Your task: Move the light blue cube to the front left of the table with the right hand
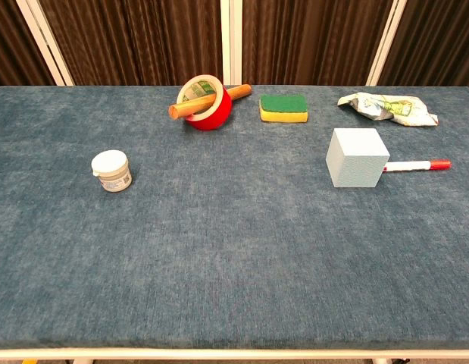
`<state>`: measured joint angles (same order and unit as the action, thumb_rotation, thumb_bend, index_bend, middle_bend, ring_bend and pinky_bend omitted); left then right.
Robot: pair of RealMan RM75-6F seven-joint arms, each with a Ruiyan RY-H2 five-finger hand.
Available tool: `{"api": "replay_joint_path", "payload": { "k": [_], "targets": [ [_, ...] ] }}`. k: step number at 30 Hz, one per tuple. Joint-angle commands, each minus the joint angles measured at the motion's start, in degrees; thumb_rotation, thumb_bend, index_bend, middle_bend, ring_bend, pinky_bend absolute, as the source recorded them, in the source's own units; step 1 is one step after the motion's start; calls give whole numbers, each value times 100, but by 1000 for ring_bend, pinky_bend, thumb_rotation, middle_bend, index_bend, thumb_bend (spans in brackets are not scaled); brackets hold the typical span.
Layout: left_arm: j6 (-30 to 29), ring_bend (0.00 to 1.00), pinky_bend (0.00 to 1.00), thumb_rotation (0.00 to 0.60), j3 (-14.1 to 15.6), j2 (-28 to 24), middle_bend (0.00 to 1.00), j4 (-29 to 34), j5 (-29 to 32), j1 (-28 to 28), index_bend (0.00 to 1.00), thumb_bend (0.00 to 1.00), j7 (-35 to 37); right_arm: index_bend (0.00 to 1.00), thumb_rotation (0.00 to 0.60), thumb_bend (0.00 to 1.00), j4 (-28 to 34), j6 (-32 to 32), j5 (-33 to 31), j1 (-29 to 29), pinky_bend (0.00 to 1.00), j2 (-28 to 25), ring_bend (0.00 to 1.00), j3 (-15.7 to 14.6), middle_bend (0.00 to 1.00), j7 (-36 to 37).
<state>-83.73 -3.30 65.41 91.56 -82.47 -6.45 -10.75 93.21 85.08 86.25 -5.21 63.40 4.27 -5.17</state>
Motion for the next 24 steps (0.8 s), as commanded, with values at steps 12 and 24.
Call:
{"api": "replay_joint_path", "payload": {
  "k": [12,24],
  "targets": [
    [-130,182,294,600,12,-17,264,72,-37,67,256,212,-20,264,600,205,-2,26,54,13,185,-56,164,-14,355,163],
    [-210,182,294,600,31,-75,264,150,-63,133,256,212,-4,300,600,246,-201,-1072,-108,-809,189,-110,164,285,401,298]
  ]
}}
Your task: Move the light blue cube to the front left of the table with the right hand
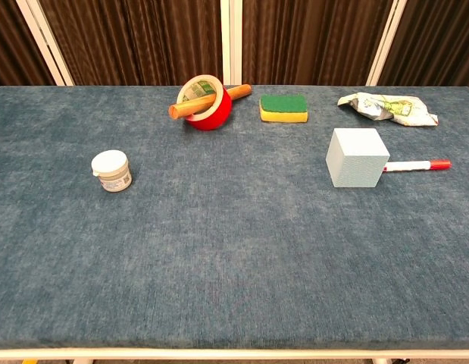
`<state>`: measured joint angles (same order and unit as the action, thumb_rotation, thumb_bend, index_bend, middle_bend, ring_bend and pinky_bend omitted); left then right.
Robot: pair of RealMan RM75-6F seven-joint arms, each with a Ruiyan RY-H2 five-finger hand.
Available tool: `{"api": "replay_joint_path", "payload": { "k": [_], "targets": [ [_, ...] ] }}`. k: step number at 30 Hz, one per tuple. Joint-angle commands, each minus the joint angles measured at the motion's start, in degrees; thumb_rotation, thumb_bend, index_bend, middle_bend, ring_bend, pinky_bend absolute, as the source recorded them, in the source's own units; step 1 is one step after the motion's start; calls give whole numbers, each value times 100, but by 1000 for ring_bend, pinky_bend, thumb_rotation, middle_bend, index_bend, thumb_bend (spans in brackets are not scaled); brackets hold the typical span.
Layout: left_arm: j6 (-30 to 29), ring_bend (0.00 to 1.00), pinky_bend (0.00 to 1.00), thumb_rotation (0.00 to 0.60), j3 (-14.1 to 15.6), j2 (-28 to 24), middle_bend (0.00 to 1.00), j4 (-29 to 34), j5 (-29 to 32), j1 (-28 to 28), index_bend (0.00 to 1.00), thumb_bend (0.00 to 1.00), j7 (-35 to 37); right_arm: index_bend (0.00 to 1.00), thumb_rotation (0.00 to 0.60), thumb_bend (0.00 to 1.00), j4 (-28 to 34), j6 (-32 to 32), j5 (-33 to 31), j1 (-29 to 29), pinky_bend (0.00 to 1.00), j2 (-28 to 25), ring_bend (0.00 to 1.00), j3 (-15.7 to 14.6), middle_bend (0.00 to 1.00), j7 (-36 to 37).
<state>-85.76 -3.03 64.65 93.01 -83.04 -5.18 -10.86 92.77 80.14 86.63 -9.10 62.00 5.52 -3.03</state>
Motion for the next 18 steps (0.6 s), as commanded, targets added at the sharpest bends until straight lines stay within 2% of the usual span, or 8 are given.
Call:
{"api": "replay_joint_path", "payload": {
  "k": [1,10,15,18],
  "targets": [
    [-12,182,294,600,9,0,264,13,-10,13,256,212,12,302,600,246,-222,-769,-180,-555,191,64,163,192,401,75],
    [-59,182,294,600,63,-28,264,104,8,108,256,212,39,304,600,246,-1198,-2487,-729,-1795,191,810,160,448,371,-240],
    [-90,182,272,600,68,-52,264,156,41,157,256,212,53,308,600,246,-1976,-3092,-953,-2261,82,1449,104,404,356,-525],
    [-104,182,272,600,81,-77,264,192,64,195,256,212,74,311,600,246,-2492,-3350,-1071,-2465,72,1836,98,367,370,-646]
  ]
}}
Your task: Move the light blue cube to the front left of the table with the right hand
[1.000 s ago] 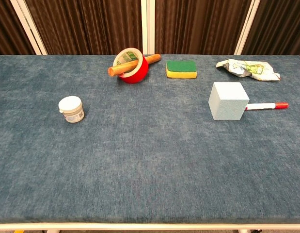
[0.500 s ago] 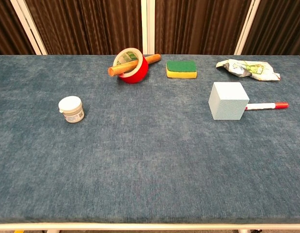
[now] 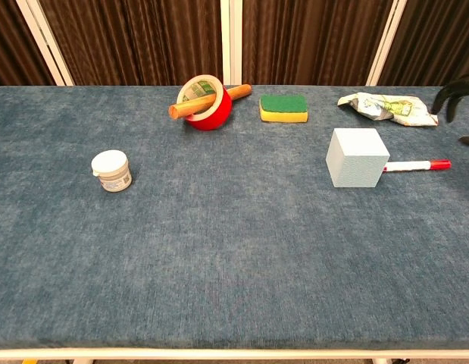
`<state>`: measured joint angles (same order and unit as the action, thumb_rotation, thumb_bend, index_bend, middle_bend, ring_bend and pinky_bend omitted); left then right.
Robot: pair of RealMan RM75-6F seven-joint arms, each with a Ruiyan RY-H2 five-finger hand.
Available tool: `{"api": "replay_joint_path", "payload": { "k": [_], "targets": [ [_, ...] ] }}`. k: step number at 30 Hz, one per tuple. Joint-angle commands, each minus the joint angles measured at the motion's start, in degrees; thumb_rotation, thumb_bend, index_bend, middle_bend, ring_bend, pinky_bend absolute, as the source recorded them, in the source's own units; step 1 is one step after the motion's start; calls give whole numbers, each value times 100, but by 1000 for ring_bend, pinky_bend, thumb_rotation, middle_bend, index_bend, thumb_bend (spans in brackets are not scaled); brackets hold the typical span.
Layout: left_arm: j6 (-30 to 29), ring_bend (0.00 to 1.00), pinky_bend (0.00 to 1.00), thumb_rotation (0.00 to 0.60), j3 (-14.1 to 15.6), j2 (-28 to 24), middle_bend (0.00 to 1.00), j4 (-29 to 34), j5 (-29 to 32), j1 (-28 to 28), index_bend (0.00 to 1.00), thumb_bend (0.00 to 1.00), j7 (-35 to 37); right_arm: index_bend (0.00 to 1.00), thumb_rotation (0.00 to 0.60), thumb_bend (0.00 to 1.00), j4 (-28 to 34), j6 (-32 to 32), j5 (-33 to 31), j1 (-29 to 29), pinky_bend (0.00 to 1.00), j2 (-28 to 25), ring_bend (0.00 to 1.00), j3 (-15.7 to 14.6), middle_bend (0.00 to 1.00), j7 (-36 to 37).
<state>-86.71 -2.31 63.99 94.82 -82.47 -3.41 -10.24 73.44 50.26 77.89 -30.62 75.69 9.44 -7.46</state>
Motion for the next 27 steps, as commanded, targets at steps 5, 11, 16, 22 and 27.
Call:
{"api": "replay_joint_path", "payload": {
  "k": [5,11,16,22,27],
  "targets": [
    [3,182,272,600,24,-46,264,44,32,52,256,211,51,351,600,276,-1282,-506,-234,-525,72,1040,89,-76,376,-187],
    [41,182,272,600,13,-62,264,58,56,51,256,211,99,385,600,293,-1804,-530,-221,-614,72,1448,89,-158,390,-70],
    [82,182,271,600,-1,-70,264,63,94,46,256,211,124,416,600,294,-2016,-443,-217,-589,73,1622,91,-213,409,-12],
    [120,182,267,600,-4,-52,264,41,98,37,257,207,173,421,600,303,-2204,-324,-247,-541,80,1767,99,-244,438,-39],
    [135,182,266,600,-3,-43,264,12,104,43,256,205,226,424,600,304,-2329,-231,-284,-513,84,1903,99,-232,440,-20]
  ]
}}
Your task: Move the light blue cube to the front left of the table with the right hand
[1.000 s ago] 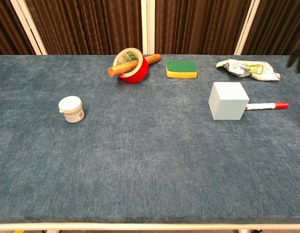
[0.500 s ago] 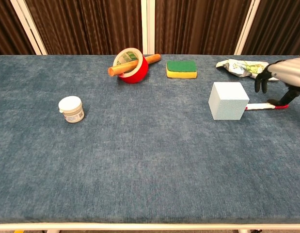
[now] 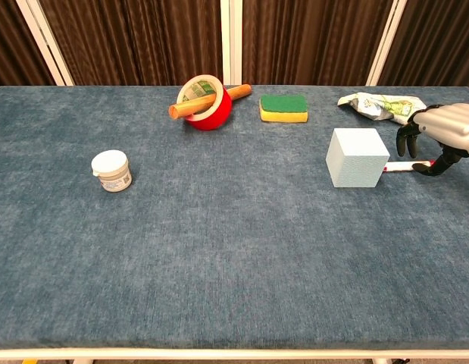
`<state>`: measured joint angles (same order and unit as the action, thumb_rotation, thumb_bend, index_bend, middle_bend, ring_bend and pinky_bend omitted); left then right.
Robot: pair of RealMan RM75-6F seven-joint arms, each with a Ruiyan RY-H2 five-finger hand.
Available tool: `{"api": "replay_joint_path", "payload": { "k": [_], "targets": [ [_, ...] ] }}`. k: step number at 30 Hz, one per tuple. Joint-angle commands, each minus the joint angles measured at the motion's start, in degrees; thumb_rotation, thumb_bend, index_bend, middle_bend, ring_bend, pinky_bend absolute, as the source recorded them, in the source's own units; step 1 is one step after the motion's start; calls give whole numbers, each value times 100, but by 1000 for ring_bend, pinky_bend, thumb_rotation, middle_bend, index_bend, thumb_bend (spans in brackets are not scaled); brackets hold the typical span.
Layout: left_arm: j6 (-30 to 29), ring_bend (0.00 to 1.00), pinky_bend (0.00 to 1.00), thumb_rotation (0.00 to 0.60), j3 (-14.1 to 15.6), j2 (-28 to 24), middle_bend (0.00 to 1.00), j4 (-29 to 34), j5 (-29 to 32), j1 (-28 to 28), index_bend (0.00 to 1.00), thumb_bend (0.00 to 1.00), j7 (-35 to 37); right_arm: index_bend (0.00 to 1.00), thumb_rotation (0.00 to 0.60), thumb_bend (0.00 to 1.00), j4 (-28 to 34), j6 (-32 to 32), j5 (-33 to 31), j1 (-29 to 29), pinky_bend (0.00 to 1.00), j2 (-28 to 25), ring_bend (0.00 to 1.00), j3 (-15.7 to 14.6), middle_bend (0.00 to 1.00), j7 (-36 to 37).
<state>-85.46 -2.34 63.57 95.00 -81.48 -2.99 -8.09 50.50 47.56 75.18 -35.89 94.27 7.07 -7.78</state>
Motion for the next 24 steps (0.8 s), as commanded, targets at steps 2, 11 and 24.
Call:
{"api": "replay_joint_path", "payload": {
  "k": [2,11,24],
  "targets": [
    [12,182,266,600,2,-4,264,-11,8,6,256,205,31,424,600,304,-75,56,-19,18,86,83,99,5,443,22],
    [18,182,266,600,20,-3,264,-67,10,41,256,195,159,436,600,304,-184,134,-13,49,102,196,113,-22,465,25],
    [44,182,266,600,36,63,264,-183,15,73,257,190,291,458,600,304,-259,74,-34,28,106,248,118,-38,481,-45]
  ]
}}
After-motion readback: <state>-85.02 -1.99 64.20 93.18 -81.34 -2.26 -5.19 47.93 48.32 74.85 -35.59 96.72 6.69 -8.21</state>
